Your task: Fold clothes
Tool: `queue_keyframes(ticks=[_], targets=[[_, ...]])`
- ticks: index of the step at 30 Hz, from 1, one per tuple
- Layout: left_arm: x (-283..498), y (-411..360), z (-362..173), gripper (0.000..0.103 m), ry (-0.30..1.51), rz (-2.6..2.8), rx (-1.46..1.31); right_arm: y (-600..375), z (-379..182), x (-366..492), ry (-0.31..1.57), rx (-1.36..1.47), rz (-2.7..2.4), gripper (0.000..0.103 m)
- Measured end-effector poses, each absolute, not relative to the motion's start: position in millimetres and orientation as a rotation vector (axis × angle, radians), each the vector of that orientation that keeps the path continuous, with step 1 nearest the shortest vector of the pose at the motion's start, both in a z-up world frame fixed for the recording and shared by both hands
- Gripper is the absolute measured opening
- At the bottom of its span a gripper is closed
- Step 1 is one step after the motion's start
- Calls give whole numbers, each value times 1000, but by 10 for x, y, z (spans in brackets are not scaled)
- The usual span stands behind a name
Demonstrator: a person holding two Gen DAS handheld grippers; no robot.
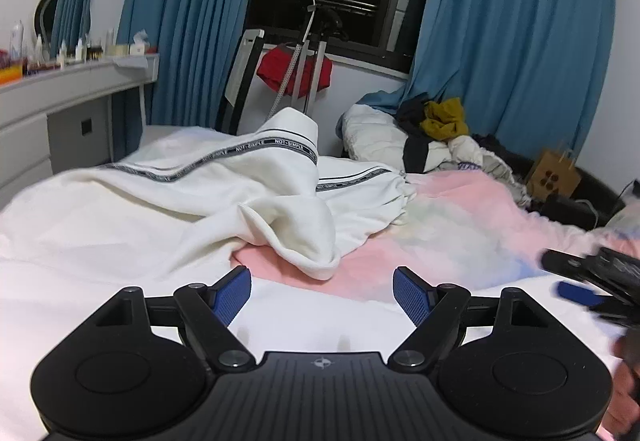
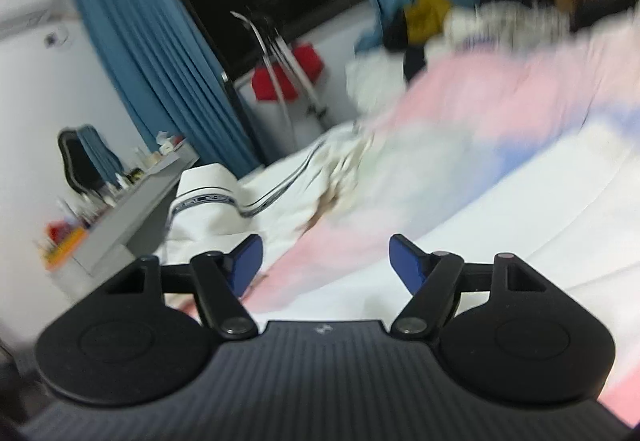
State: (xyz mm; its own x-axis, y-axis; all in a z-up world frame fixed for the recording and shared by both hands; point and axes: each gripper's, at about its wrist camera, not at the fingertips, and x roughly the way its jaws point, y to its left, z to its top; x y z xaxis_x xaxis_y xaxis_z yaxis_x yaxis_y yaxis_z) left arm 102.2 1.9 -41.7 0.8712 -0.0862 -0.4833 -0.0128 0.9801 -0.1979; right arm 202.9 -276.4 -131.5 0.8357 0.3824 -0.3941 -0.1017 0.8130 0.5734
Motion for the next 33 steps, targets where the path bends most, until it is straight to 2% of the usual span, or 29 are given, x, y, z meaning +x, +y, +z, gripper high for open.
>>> queue_keyframes(ticks=[3,7,11,14,17,18,19,22,30,33], targets=[[1091,45,-502,80,512,-57,-211,-2750,-1456,2594,619,753,330,73],[1271,165,-717,80,512,-84,-249,-2587,-1906,3472,736,1043,361,73],[1509,442,-970,80,522,-91,-380,-2383,-2426,4152,715,1353,312,73],[1643,565,-1080,80,505,-91,-407,-2209,-2558,4582,684,1359,258,73],[1776,688,-1191,80,487,-91,-434,-2082,-2565,4882,653,1307,185,69],[1815,722,-1219,80,483,-93,-442,-2060,-2496,4940,640,1255,157,55],[1836,735,-1226,80,481,-101,-446,-2049,-2398,4978,633,1182,128,34],[1828,729,-1199,80,463,-117,-426,-2117,-2057,4937,578,1009,96,26],[1643,545,-998,80,387,-170,-293,-2977,-926,4379,341,739,-90,22],[1599,476,-968,80,383,-199,-262,-3279,-784,4231,338,702,-146,22]])
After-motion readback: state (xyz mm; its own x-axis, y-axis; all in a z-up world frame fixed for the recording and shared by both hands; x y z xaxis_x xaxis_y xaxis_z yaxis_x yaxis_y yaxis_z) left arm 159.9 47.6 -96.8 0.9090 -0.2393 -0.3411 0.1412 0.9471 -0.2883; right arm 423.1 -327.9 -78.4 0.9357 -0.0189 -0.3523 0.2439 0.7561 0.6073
